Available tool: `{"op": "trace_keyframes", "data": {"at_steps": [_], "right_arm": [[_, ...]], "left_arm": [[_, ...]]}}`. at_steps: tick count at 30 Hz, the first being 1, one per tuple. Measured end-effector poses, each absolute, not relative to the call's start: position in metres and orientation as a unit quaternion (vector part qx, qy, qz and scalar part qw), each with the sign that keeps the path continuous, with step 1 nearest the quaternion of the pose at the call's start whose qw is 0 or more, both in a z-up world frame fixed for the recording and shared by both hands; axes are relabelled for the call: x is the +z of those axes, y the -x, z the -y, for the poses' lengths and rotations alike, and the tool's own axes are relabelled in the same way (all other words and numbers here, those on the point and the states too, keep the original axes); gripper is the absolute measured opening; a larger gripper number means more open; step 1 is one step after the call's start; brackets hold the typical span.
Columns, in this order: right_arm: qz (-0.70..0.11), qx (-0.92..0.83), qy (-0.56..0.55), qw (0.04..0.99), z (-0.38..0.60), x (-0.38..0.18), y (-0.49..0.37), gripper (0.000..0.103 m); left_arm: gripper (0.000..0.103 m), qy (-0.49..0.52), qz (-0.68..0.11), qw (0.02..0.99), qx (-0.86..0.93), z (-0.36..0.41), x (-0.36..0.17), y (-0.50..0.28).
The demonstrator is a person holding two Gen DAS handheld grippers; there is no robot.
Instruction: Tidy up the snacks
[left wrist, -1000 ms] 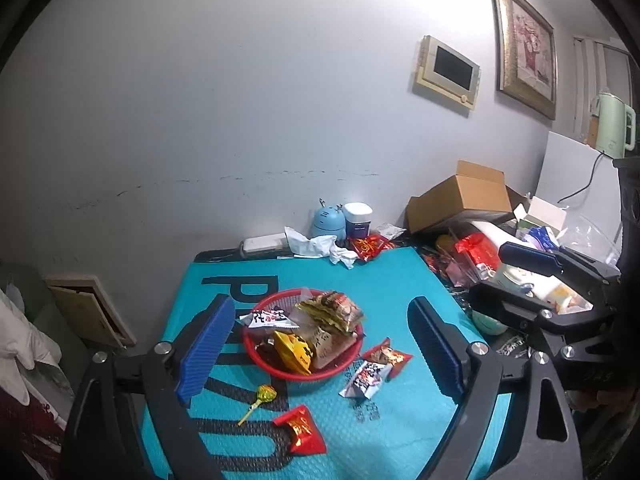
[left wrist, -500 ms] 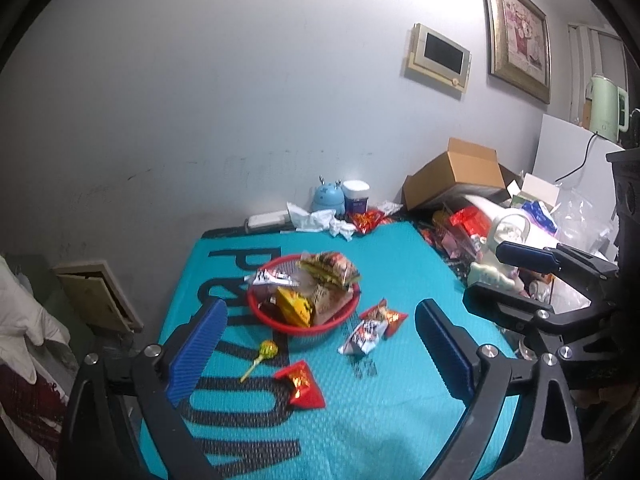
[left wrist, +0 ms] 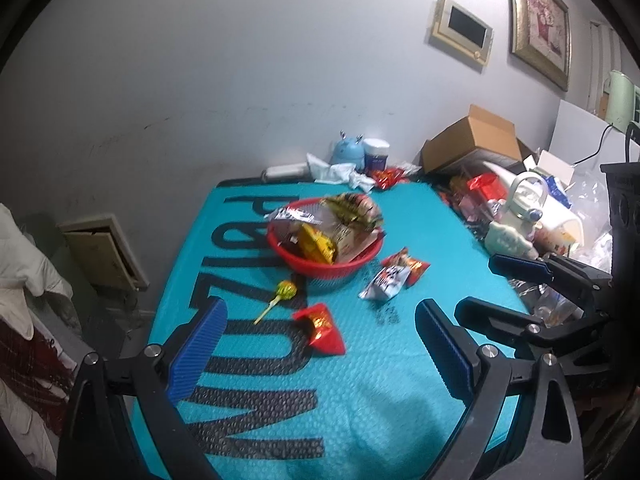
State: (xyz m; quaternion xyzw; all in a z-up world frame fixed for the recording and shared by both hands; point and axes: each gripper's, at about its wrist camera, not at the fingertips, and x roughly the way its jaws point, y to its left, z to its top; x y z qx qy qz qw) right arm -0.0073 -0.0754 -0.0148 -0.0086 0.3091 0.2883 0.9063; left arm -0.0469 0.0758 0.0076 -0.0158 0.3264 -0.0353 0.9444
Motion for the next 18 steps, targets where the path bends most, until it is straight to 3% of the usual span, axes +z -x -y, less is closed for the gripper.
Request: {"op": "trace_keyframes", "data": {"at_steps": [18], "right_arm": [[-0.392,0.311,0.018,0.866,0.019,-0.076,-0.043,0.082]], "left_arm": [[0.096,0.042,-0.383,0.923,-0.019,-0.128,-0.040,0.010]]}}
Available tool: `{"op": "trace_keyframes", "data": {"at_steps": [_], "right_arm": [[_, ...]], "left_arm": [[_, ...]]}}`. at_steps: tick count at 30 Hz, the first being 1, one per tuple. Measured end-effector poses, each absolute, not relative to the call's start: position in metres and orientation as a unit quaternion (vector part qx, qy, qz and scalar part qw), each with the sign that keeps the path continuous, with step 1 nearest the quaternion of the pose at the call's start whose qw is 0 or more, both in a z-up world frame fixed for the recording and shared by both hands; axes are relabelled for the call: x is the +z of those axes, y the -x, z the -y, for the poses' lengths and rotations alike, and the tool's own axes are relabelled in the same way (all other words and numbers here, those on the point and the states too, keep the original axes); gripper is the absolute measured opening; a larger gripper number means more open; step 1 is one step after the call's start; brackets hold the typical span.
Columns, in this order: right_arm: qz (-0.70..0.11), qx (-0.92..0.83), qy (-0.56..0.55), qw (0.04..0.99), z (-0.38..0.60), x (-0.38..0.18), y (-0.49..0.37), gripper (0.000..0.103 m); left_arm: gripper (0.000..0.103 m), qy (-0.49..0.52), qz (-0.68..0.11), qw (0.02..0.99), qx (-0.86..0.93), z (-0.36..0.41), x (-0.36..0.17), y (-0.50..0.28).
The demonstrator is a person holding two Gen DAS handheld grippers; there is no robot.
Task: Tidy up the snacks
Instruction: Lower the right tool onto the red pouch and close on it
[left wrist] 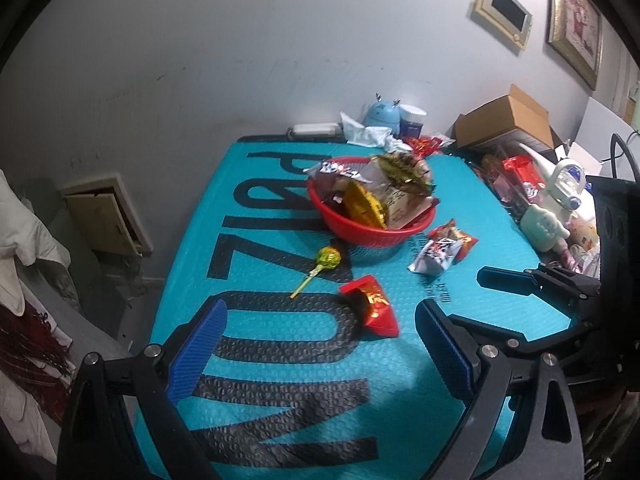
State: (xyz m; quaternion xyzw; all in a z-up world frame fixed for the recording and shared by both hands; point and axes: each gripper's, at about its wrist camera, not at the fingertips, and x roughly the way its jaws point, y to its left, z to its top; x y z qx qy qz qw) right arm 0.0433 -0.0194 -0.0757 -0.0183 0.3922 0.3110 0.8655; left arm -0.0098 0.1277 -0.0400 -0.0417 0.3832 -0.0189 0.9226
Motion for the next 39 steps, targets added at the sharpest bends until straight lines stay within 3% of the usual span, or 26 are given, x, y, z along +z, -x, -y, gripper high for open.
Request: {"op": "trace_keyframes", "data": {"at_steps": [23,28,32,39], "right_arm": [[-0.464,0.291,0.033,0.836,-0.016,-0.137,-0.111,0.080],[-0.480,0.293,0.034,0.826,-0.016,-0.148,-0.116,0.065],[-0.483,0.298,0.029,0.823,-0.015,-0.151,-0.119,0.038],[-0.465,0.295,0.037,0.834,-0.006,-0.144,-0.121,0.031]], "left_arm": [[0.096,0.050,-0.448,0.893,-0.013,-0.160,-0.099,-0.070],[0.096,0.043,-0.452,0.891,-0.019,-0.159,-0.107,-0.082],[0.096,0.038,-0.459,0.887,-0.026,-0.156,-0.113,-0.092],[0.096,0.026,-0.464,0.884,-0.051,-0.147,-0.125,-0.112]]}}
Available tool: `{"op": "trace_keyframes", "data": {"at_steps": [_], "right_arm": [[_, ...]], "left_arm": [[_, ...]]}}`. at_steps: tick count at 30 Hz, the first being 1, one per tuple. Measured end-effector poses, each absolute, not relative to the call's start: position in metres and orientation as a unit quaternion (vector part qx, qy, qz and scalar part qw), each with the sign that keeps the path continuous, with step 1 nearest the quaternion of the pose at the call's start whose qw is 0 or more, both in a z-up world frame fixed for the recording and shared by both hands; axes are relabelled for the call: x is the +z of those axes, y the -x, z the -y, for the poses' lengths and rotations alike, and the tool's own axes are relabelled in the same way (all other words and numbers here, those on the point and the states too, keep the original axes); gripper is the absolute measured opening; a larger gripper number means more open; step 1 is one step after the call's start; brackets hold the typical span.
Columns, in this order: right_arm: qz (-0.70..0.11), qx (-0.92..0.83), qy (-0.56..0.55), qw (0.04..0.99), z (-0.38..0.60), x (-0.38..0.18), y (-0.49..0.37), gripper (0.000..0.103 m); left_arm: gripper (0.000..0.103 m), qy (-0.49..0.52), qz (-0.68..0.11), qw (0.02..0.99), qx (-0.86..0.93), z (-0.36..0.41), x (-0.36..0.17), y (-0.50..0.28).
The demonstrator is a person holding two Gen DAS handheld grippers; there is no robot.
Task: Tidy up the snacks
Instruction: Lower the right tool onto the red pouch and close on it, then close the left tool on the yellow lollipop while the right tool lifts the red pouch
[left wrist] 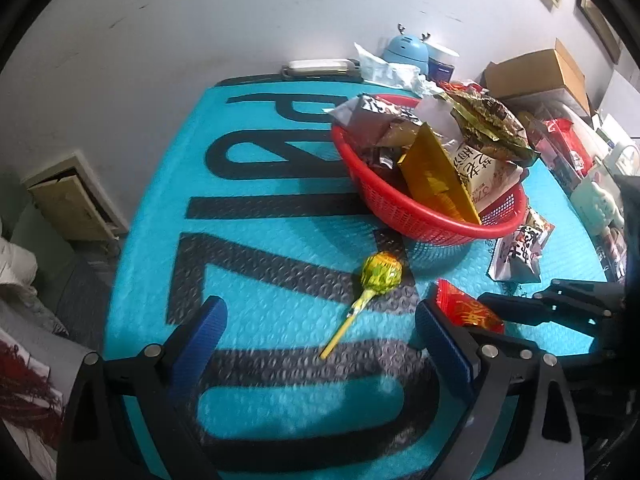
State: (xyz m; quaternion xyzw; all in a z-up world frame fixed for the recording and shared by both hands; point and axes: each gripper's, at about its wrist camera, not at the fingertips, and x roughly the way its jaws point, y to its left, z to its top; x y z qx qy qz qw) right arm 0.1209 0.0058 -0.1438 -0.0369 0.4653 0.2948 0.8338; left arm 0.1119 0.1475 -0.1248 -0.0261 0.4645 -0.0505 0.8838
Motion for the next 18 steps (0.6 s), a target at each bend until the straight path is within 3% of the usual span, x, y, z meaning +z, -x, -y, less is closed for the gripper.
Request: {"op": "trace_keyframes", "data": {"at_steps": [10,13,15,18], "right_arm": [[-0.465,0.292,0.025,0.835,0.013,-0.141,-0.123,0.032],[-0.466,0.294,0.023,0.834,0.017,-0.141,-0.123,0.032],[-0.470,0.292,0.026,0.833,0.020,-0.142,-0.123,0.037],[-0.476,0.291,0.024,0.829,0.025,-0.146,-0.124,0.043]], "left_arm": [[0.095,-0.010,-0.446,0.891,-0.088,-0.127,-0.136,-0.130],[0.085,-0.022,-0.447,0.890,-0.090,-0.121,-0.141,-0.136],[0.072,-0.025,-0.452,0.887,-0.092,-0.118,-0.145,-0.140],[0.061,-0.018,-0.462,0.881,-0.100,-0.116,-0.151,-0.143]]}}
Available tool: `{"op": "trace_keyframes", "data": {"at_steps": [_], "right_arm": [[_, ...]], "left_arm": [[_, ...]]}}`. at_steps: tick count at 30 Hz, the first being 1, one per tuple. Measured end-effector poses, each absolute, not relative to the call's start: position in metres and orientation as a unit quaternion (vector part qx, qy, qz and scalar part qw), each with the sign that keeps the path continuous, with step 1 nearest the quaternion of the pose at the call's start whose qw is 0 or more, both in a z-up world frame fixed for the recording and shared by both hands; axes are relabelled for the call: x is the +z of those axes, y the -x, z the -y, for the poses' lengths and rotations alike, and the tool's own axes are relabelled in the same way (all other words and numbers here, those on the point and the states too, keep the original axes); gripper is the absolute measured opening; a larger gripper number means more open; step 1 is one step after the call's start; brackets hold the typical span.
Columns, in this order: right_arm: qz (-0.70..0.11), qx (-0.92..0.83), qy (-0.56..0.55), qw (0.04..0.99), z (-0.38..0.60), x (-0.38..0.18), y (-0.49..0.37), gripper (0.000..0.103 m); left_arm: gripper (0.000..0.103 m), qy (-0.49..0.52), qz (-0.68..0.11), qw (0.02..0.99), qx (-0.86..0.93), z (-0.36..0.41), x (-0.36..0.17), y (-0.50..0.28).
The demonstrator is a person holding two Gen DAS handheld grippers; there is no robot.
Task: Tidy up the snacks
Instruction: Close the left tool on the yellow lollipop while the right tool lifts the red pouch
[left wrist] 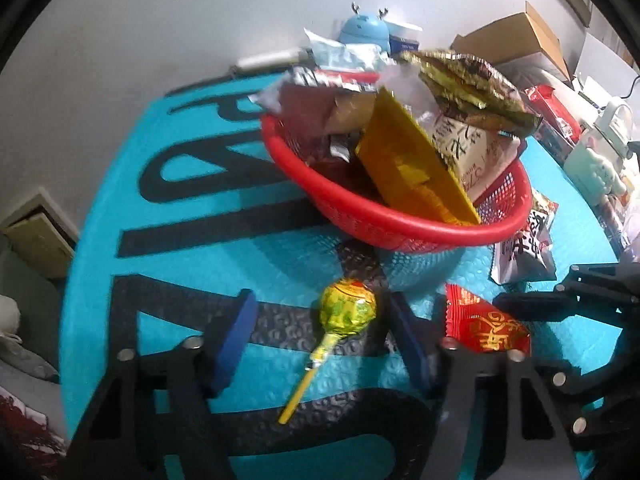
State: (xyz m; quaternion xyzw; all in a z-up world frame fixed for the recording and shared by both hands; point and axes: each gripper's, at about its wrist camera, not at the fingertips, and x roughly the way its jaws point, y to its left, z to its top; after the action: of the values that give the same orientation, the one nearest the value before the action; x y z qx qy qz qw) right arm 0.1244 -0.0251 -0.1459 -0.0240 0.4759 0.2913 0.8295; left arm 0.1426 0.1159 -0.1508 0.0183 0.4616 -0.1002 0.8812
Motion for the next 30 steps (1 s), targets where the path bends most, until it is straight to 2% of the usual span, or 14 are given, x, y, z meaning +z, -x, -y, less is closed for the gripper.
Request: {"op": "trace_keyframes", "data": {"at_steps": [1,3,5,7,11,13,15,18,30], "right_arm": [[-0.474,0.292,0.022,0.830,0.026,-0.146,-0.124,0.043],[-0.474,0.292,0.026,0.830,0.028,-0.146,-0.121,0.043],[-0.474,0.292,0.035,0.830,0.029,-0.147,-0.118,0.046],[-0.472,0.292,0.043,0.830,0.024,-0.148,-0.115,0.054],[-0.464,0.291,0.056,0.835,0.020,-0.150,-0.108,0.055],[-0.460,0.284,0.067,0.839,0.018,-0.150,-0.104,0.051],[-0.455,0.274,0.082,0.843,0.016,-0.151,-0.099,0.042],[-0.454,0.275,0.081,0.844,0.017,-0.153,-0.099,0.036],[-0.464,0.288,0.047,0.836,0.040,-0.144,-0.067,0.032]], "left_arm": [[0.055,-0.023,-0.457,0.883,-0.100,-0.115,-0.150,-0.142],[0.036,-0.033,-0.457,0.882,-0.106,-0.110,-0.149,-0.142],[0.027,-0.034,-0.460,0.880,-0.114,-0.107,-0.148,-0.140],[0.026,-0.036,-0.463,0.878,-0.117,-0.104,-0.147,-0.137],[0.026,-0.030,-0.470,0.875,-0.118,-0.103,-0.145,-0.128],[0.026,-0.027,-0.473,0.873,-0.115,-0.104,-0.145,-0.122],[0.026,-0.024,-0.474,0.873,-0.111,-0.105,-0.143,-0.113],[0.026,-0.021,-0.475,0.874,-0.105,-0.105,-0.141,-0.103],[0.026,0.000,-0.473,0.875,-0.103,-0.092,-0.126,-0.059]]}}
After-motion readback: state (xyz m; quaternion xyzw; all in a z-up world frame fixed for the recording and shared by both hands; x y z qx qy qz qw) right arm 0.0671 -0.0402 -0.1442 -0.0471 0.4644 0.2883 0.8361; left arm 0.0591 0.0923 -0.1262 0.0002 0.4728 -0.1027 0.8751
